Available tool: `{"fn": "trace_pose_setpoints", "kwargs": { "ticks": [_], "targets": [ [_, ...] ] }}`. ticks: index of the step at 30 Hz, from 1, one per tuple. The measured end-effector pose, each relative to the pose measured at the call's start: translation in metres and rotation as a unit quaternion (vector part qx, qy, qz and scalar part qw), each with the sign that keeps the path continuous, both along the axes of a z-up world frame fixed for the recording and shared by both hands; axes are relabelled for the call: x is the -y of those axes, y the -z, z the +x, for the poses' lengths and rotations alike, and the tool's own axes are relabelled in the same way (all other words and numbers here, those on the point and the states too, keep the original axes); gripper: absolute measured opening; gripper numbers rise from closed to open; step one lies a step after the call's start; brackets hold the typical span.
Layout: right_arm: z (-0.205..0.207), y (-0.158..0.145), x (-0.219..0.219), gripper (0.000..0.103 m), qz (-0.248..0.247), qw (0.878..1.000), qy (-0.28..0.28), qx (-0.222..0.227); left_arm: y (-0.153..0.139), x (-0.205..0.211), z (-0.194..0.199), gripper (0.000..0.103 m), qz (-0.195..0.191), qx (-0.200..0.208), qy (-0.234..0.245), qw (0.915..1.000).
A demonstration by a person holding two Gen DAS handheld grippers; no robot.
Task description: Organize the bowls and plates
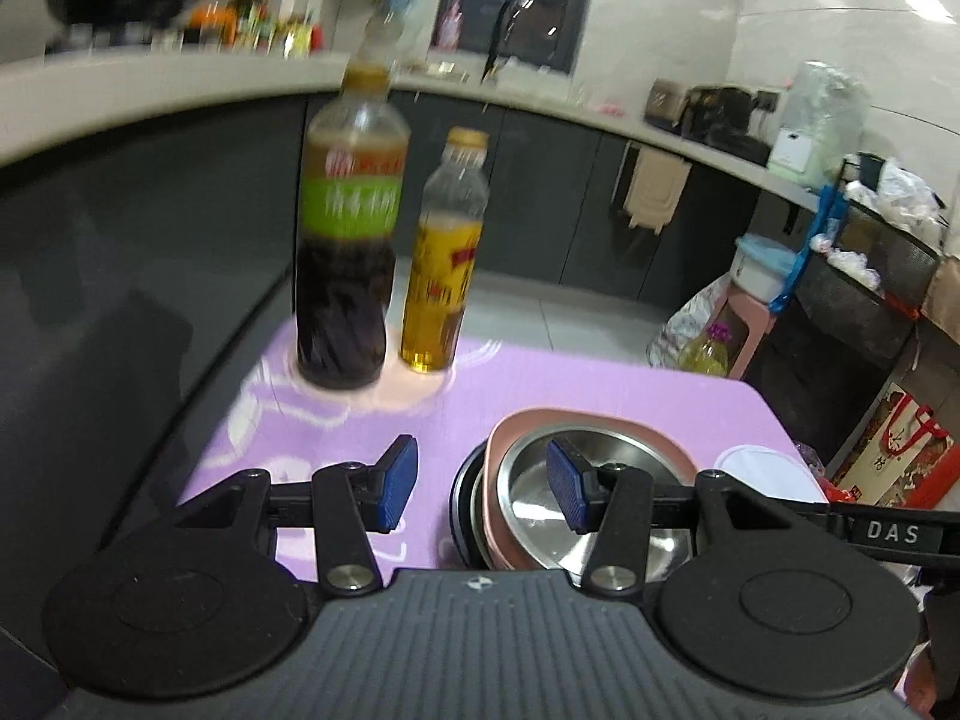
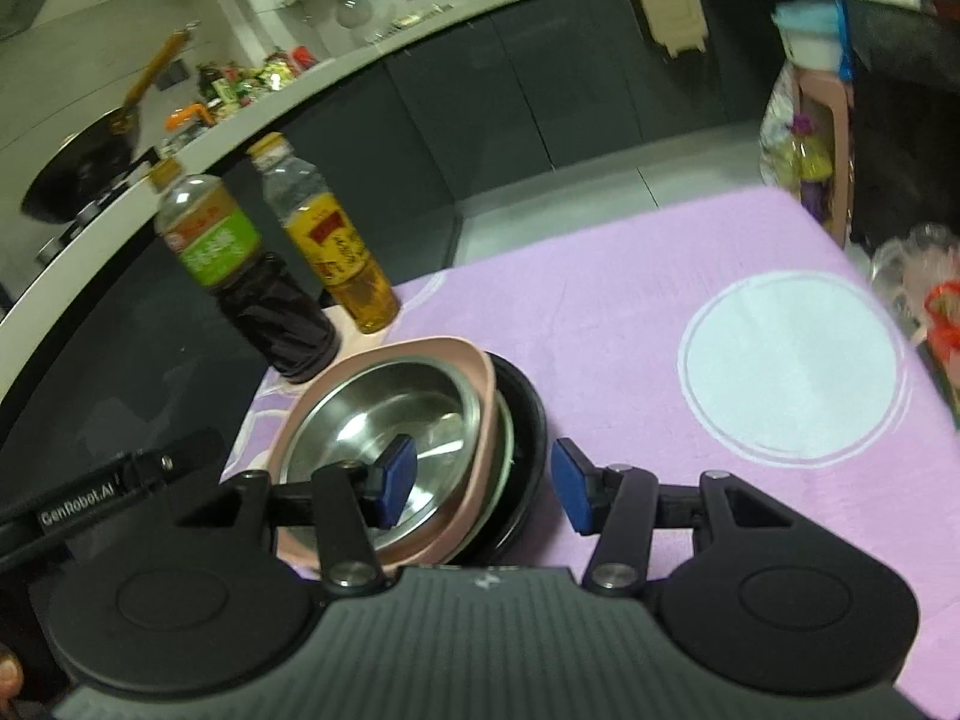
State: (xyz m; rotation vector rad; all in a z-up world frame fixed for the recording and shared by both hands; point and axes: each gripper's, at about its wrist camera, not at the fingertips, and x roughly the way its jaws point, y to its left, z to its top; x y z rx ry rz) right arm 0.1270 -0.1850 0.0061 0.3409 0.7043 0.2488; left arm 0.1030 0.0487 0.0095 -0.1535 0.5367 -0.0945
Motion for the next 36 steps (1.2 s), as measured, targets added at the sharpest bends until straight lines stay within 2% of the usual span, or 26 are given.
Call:
{"fn": "trace_pose_setpoints", "kwargs": {
  "ticks": [7,11,13,17,21,26,36],
  "targets": [
    [-0.027,-0.012,-0.010,0.050,-0.011,1.000,-0.011,0.022,-0.017,0.008,-0.041,0.045,0.034,0.048,0.010,0.9982],
    [-0.042,-0.017,-0.015,0.050,-0.014,0.999,-0.018,0.029,-0.022,0.011,-0.056,0.045,0.061,0.055,0.010,0.9966],
    [-0.048,-0.020,-0.018,0.050,-0.016,0.999,-0.021,0.033,-0.023,0.011,-0.064,0.045,0.061,0.058,0.012,0.9964],
    [-0.064,-0.026,-0.023,0.050,-0.028,0.998,-0.019,0.044,-0.023,0.011,-0.075,0.046,0.056,0.052,0.008,0.9971],
    [-0.080,-0.029,-0.027,0.050,-0.046,0.997,-0.013,0.060,-0.021,0.015,-0.085,0.046,0.071,0.040,-0.003,0.9967],
    [-0.099,-0.029,-0.033,0.050,-0.064,0.995,-0.011,0.070,-0.020,0.022,-0.104,0.046,0.094,0.047,0.000,0.9944],
    [-0.128,-0.031,-0.042,0.050,-0.082,0.993,-0.008,0.085,-0.022,0.026,-0.130,0.046,0.094,0.039,0.003,0.9948]
  ]
}}
